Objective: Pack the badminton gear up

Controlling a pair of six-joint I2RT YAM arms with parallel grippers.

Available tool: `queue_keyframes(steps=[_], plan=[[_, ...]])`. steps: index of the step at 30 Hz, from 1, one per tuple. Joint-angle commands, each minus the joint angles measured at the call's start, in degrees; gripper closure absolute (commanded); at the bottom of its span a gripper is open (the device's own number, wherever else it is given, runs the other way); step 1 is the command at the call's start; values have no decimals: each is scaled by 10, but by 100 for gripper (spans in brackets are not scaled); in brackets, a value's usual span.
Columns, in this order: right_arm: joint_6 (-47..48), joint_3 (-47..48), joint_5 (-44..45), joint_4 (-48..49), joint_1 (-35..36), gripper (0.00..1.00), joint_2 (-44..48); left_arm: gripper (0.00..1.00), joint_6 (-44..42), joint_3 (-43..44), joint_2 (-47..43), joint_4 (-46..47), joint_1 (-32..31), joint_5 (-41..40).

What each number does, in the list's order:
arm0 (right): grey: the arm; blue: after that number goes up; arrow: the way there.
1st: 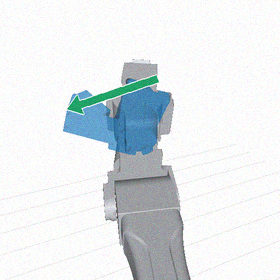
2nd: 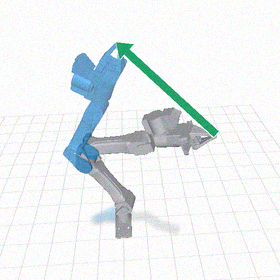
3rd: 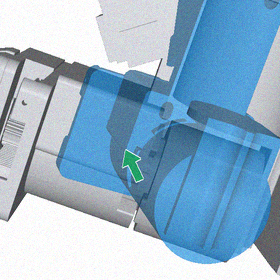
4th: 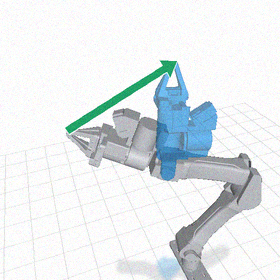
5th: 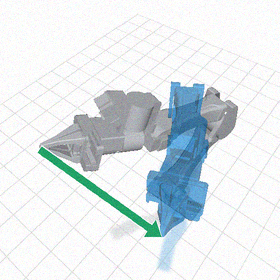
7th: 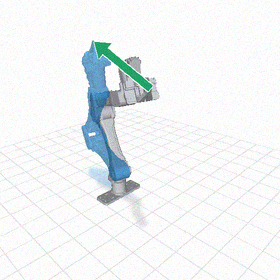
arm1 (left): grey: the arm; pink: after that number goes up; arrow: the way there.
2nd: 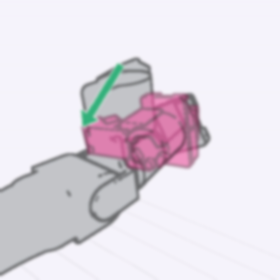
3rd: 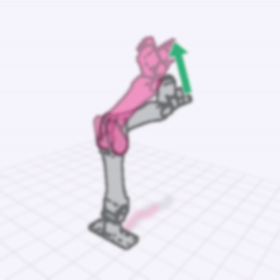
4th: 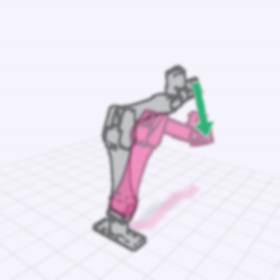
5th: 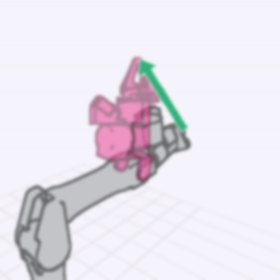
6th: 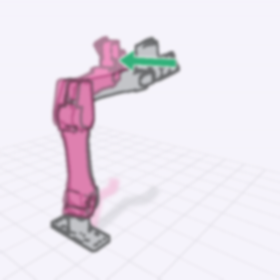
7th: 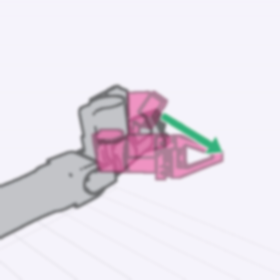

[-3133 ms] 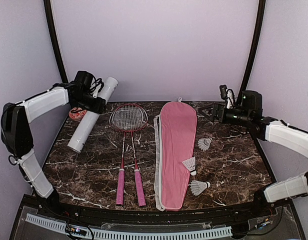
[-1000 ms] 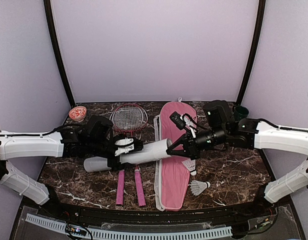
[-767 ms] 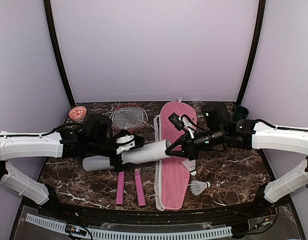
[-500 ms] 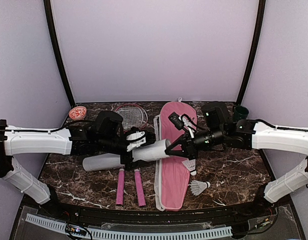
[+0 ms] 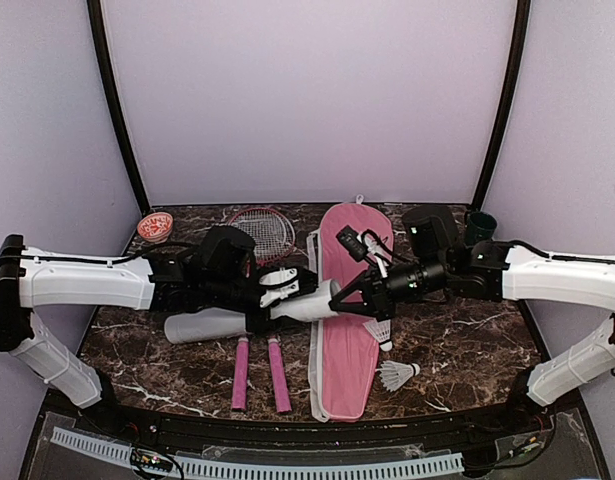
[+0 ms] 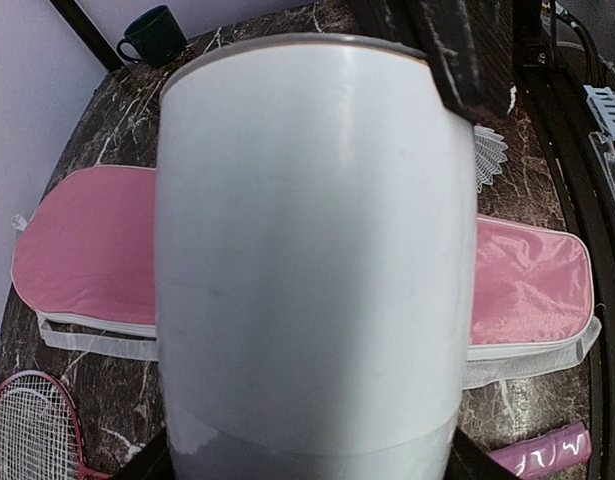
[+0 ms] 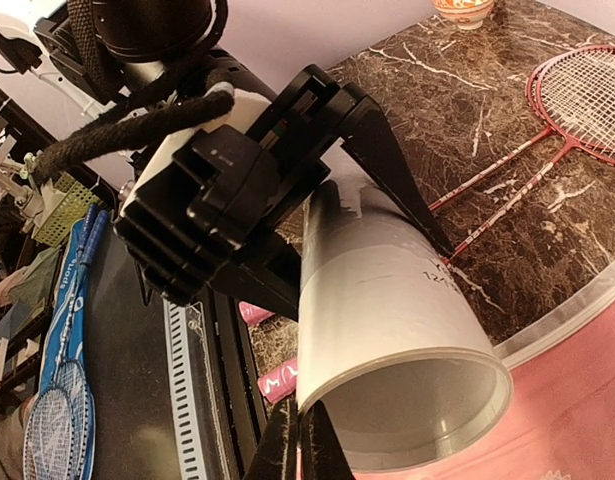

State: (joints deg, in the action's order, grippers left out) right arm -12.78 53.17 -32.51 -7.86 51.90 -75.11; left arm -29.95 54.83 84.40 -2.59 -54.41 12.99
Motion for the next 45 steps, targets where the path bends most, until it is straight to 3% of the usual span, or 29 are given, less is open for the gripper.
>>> queue_keyframes(steps=[1, 21, 24, 28, 45], plan=[[-6, -6, -14, 28, 4, 98, 10, 47, -8, -22, -27, 2, -3, -11], [-33, -51, -53, 35, -54, 99, 74, 56, -24, -42, -19, -8, -2, -39], [-32, -48, -46, 27, -56, 82, 70, 56, -24, -42, -22, -7, -2, -39], [-36, -37, -52, 40, -45, 68, 44, 56, -23, -41, -23, -5, -2, -31], [-36, 5, -56, 67, -7, 67, -39, 56, -21, -40, -24, 3, -2, -17]])
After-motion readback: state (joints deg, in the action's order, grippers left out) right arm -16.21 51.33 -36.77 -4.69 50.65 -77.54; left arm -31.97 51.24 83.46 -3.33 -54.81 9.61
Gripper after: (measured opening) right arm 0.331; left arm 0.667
